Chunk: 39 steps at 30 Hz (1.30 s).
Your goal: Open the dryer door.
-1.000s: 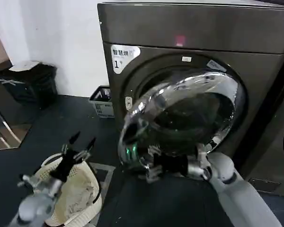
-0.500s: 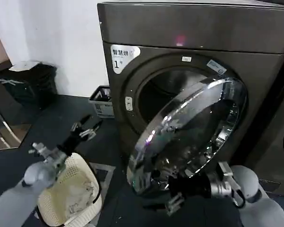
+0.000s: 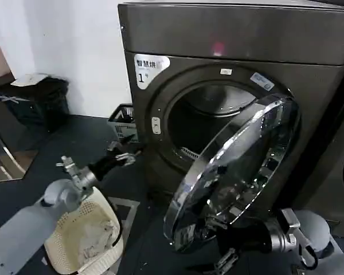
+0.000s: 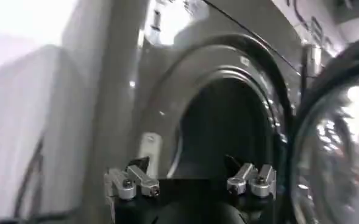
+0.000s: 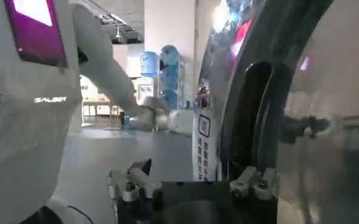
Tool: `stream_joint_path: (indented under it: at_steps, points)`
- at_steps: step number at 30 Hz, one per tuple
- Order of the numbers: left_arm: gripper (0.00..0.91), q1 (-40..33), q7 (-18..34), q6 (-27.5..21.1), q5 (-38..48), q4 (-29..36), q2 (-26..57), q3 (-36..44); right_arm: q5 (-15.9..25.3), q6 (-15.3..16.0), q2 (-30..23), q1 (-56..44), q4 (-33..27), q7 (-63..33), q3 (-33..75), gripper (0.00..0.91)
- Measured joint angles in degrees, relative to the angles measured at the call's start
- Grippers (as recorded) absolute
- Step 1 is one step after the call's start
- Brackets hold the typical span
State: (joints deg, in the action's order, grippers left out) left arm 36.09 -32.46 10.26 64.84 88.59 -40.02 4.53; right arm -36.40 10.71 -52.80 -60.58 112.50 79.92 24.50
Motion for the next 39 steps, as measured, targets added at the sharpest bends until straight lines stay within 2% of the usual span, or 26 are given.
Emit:
stream_joint_path:
  at_steps: [12,22,35,39]
  points:
    - [0.907,-3.09,-1.75,-0.91,-0.16,2.76,-1.67,7.39,-0.73,-0.20,-0.22,-2.07,-2.68,0.36,5.10,0.907]
    - [0.907,-5.03,-2.68,-0.83,-1.04,3.53,-3.79,12.85,-2.38,-0.11,-1.12,-5.53,-5.52,0.51,13.61,0.907]
    - [0.907,-5.16,-2.99,-0.71,-2.44,4.22,-6.19,16.31,-2.18,-0.30,-4.61,-7.82,-9.75,-3.48,28.11,0.907]
    - [0.907,-5.83,-3.00,-0.52,-2.63,4.67,-6.44,17.57,-0.31,-1.10,-5.92,-8.59,-10.26,-5.85,31.71,0.907]
